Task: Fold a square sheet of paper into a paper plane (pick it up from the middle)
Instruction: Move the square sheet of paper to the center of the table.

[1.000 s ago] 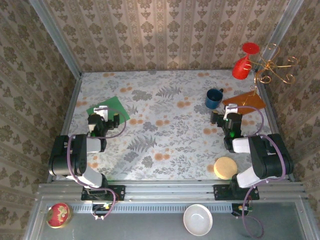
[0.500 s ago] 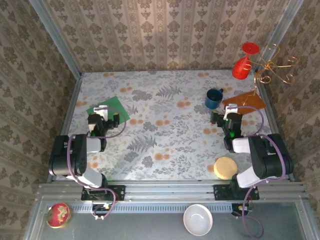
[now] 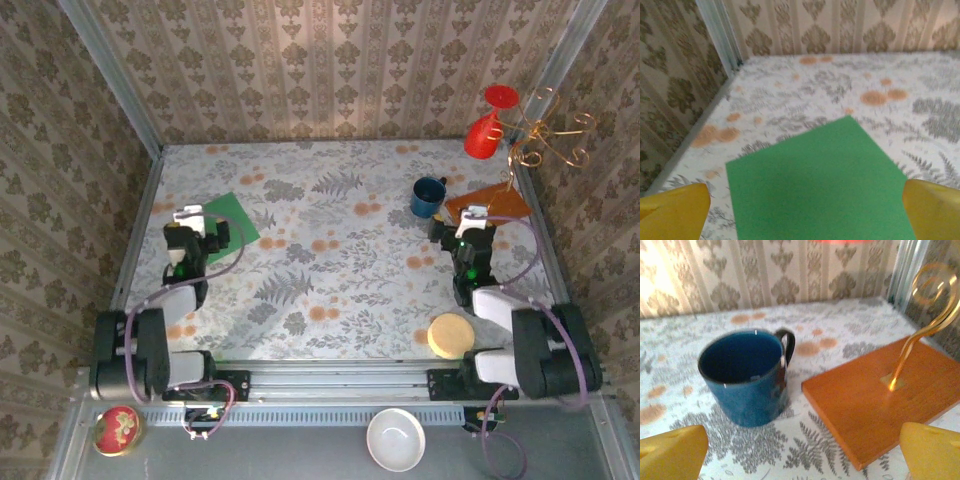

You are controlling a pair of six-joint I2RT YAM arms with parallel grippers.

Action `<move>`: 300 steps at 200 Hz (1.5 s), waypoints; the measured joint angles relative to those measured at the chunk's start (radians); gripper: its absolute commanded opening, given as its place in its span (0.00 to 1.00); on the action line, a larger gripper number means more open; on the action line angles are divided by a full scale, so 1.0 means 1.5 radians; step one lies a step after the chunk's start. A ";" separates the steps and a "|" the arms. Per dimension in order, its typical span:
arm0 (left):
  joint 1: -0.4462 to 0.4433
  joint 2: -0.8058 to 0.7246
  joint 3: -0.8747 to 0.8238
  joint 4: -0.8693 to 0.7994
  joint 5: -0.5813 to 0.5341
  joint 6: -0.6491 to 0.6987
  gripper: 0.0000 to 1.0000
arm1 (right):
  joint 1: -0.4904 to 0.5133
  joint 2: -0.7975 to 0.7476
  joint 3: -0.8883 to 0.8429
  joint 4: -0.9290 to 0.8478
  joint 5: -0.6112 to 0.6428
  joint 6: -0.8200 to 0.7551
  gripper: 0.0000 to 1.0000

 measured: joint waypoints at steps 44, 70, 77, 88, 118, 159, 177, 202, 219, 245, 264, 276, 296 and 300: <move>0.000 -0.101 0.122 -0.249 0.005 -0.136 1.00 | 0.017 -0.126 0.061 -0.194 0.028 0.090 1.00; 0.001 -0.100 0.164 -0.349 0.046 -0.211 1.00 | 0.031 -0.155 0.122 -0.343 0.024 0.172 1.00; 0.001 -0.096 0.167 -0.374 0.061 -0.229 1.00 | 0.032 -0.156 0.141 -0.379 0.014 0.190 1.00; 0.001 -0.082 0.170 -0.405 0.082 -0.252 1.00 | 0.035 -0.152 0.169 -0.425 -0.007 0.216 1.00; 0.001 -0.005 0.195 -0.473 0.141 -0.302 0.99 | 0.073 -0.107 0.231 -0.484 -0.085 0.263 1.00; -0.013 0.131 0.271 -0.523 0.173 -0.332 0.93 | 0.193 0.037 0.332 -0.518 -0.164 0.291 1.00; -0.017 0.182 0.309 -0.544 0.173 -0.337 0.92 | 0.230 0.097 0.383 -0.523 -0.200 0.305 1.00; -0.015 0.247 0.361 -0.570 0.169 -0.337 0.92 | 0.259 0.161 0.438 -0.527 -0.241 0.324 0.99; -0.007 0.291 0.395 -0.581 0.170 -0.337 0.89 | 0.264 0.194 0.466 -0.534 -0.266 0.332 0.97; 0.004 0.348 0.437 -0.596 0.175 -0.338 0.85 | 0.265 0.234 0.505 -0.552 -0.292 0.343 0.96; 0.006 0.382 0.461 -0.605 0.183 -0.339 0.82 | 0.265 0.249 0.522 -0.564 -0.306 0.345 0.96; 0.002 0.395 0.468 -0.611 0.188 -0.339 0.81 | 0.266 0.256 0.531 -0.571 -0.309 0.346 0.96; -0.019 0.402 0.478 -0.624 0.189 -0.338 0.80 | 0.266 0.266 0.542 -0.577 -0.311 0.347 0.96; -0.025 0.402 0.479 -0.626 0.190 -0.338 0.80 | 0.266 0.269 0.544 -0.579 -0.311 0.348 0.96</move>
